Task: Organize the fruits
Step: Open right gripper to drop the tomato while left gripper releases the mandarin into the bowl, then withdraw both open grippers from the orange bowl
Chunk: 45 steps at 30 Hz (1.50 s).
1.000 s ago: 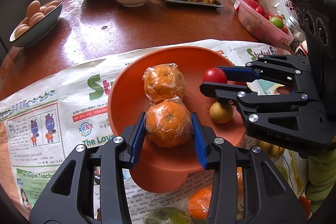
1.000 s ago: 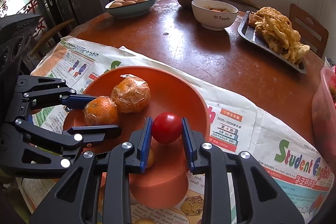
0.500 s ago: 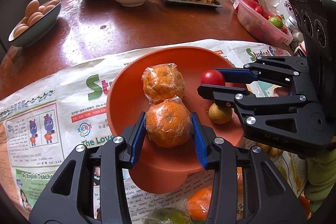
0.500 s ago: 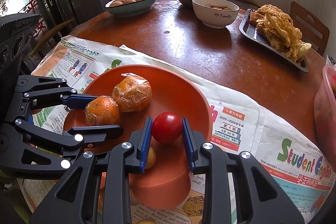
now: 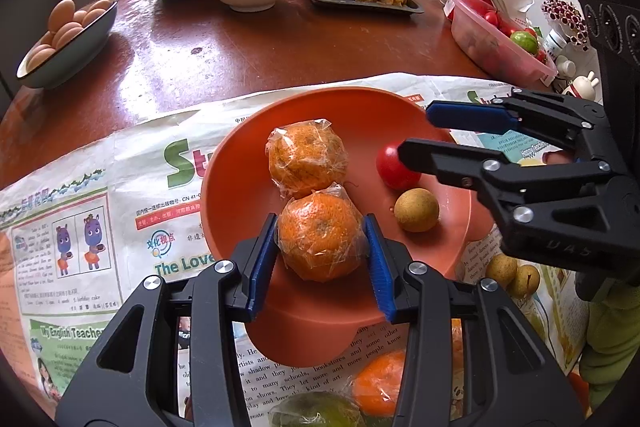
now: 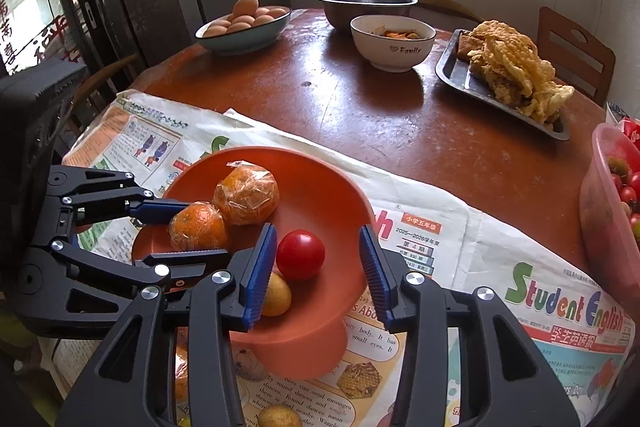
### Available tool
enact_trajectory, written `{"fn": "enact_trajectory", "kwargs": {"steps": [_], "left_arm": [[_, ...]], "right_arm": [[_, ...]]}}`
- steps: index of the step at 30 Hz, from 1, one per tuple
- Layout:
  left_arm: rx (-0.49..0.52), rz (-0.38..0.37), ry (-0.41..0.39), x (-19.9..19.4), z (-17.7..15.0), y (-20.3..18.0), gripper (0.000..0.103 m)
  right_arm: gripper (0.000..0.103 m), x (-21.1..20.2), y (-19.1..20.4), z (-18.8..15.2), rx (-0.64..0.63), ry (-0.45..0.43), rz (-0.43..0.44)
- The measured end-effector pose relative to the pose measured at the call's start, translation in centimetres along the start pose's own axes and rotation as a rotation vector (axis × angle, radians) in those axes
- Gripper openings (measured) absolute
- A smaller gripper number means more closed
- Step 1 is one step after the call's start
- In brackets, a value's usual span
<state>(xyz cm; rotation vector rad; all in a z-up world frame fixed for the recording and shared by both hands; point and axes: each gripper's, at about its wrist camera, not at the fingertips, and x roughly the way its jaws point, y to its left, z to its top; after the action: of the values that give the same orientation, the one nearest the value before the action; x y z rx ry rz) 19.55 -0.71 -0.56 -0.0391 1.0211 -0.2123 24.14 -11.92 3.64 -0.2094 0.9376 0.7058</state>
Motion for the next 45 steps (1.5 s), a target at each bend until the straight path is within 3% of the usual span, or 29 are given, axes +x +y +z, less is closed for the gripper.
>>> {"fn": "enact_trajectory", "kwargs": {"steps": [14,22,28,41,45], "left_arm": [[-0.021,0.011,-0.025,-1.2,0.1,0.2,0.048],[-0.031,0.016,-0.044,-2.0,0.0,0.4,0.056],[-0.035,0.016,-0.057,-2.6,-0.1,0.4,0.062],[-0.056,0.031,-0.088,-4.2,-0.2,0.6,0.080],[-0.069,0.045,-0.105,-4.9,-0.3,0.9,0.090]], "right_arm": [[0.057,-1.4,-0.7,-0.9,0.040,-0.025,-0.021],[0.074,-2.0,-0.7,-1.2,0.054,-0.038,-0.038],[0.080,-2.5,-0.7,-1.4,0.061,-0.049,-0.044],[0.090,-3.7,-0.6,-1.3,0.065,-0.075,-0.062],[0.092,-4.2,-0.5,-1.4,0.065,-0.087,-0.069]]}}
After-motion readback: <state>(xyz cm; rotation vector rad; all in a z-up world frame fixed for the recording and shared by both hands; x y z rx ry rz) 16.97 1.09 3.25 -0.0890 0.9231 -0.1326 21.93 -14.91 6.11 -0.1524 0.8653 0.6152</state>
